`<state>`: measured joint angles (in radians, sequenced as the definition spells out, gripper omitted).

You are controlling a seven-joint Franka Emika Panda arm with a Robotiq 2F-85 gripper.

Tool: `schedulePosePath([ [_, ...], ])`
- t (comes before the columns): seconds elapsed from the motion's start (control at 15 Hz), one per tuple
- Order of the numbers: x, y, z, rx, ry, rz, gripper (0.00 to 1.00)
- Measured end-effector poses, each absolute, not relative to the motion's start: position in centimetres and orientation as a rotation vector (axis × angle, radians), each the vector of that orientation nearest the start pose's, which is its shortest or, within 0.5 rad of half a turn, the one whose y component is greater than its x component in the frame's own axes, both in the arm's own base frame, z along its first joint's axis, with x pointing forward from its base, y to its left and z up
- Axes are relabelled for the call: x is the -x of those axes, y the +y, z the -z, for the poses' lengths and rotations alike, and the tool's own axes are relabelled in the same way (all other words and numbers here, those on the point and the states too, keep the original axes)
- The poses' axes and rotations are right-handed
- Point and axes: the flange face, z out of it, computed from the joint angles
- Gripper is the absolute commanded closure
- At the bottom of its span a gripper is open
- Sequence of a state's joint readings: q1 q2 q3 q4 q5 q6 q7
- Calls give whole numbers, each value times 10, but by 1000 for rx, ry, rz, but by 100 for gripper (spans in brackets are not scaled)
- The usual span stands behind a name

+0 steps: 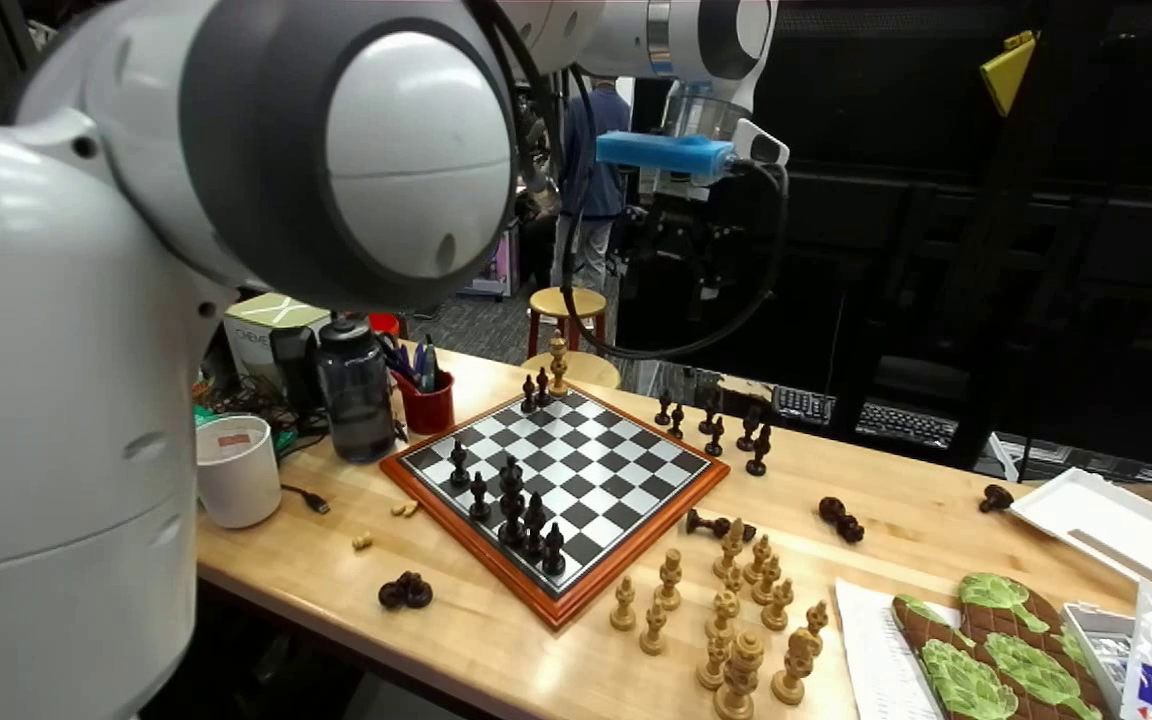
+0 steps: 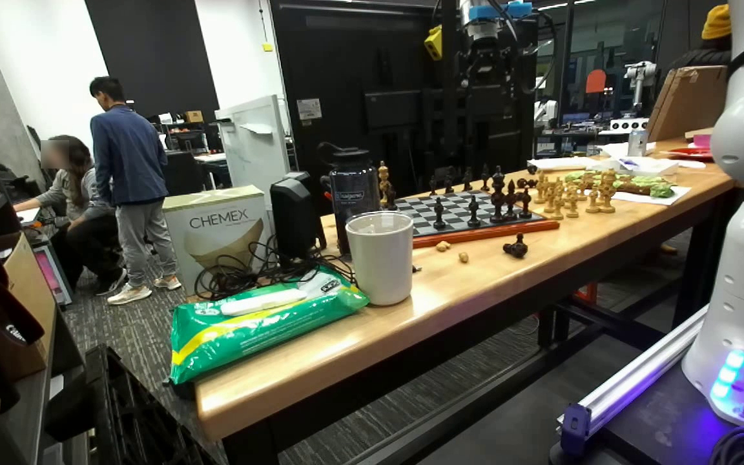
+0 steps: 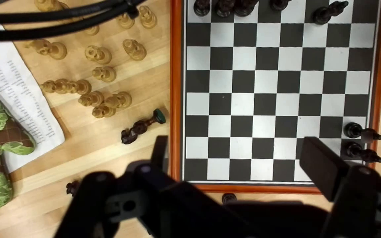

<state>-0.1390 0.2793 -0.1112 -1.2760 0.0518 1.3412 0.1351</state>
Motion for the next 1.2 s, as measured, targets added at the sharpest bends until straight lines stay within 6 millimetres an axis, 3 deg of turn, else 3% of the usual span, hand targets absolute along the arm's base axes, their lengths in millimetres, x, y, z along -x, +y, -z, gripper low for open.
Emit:
schedulePosePath([
  [0.27,-607,-144,-586,3021,595,-357,0],
  [1.2,-613,-138,-583,3024,574,-371,0],
])
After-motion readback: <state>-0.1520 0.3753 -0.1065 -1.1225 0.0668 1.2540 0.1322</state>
